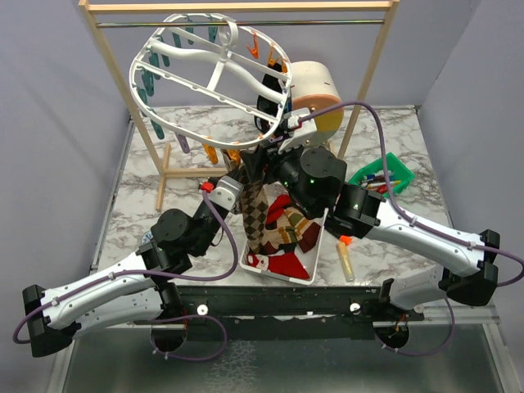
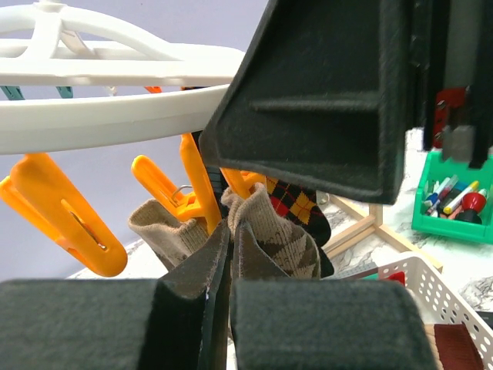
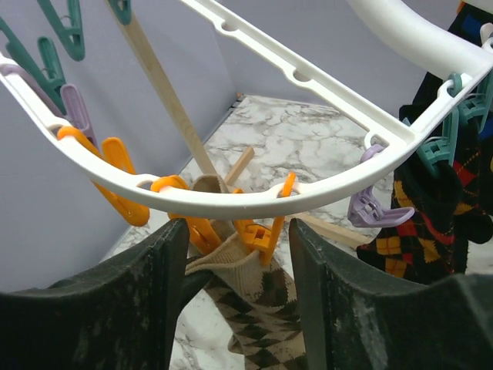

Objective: Clip the socks to the hanger
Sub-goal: Clamp the sock onto the hanger.

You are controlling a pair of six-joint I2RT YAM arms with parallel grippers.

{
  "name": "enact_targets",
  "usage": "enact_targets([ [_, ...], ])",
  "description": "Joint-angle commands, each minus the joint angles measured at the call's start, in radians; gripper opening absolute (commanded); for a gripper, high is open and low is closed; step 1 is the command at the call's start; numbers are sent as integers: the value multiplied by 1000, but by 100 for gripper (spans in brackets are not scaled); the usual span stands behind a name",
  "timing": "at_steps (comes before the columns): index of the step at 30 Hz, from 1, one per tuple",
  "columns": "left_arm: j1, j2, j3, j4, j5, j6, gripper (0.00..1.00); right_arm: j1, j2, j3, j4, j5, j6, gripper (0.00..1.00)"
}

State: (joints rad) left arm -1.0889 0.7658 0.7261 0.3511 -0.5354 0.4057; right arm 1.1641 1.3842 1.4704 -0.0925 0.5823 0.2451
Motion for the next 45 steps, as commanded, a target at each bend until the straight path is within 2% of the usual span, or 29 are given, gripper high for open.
enact_targets([
  [1, -6, -2, 5, 25, 12, 6, 0, 5, -53, -13, -13, -59, 24, 62],
  [11, -6, 18, 25, 25, -2, 26, 0, 5, -190, -63, -79, -150, 25, 80],
  [13, -6, 14, 30, 25, -15, 32, 2, 5, -252, -133, -57, -205, -4, 80],
  [18, -6, 2, 36, 23, -41, 46, 16, 5, -389, -399, 65, -308, -68, 80],
  [22, -6, -10, 28, 22, -43, 35, 20, 5, -432, -594, 190, -307, -73, 80],
  [24, -6, -11, 26, 20, -42, 26, 20, 5, -423, -643, 249, -305, -83, 80],
  [31, -6, -2, 46, -5, -33, 7, 23, -5, -267, -677, 373, -151, -45, 84],
  [38, -6, -55, 70, -145, -47, -49, 37, -89, -133, -653, 357, -211, 44, 83],
  [45, -6, -178, 30, -289, -43, -159, 48, -95, -39, -616, 390, -279, 52, 74],
])
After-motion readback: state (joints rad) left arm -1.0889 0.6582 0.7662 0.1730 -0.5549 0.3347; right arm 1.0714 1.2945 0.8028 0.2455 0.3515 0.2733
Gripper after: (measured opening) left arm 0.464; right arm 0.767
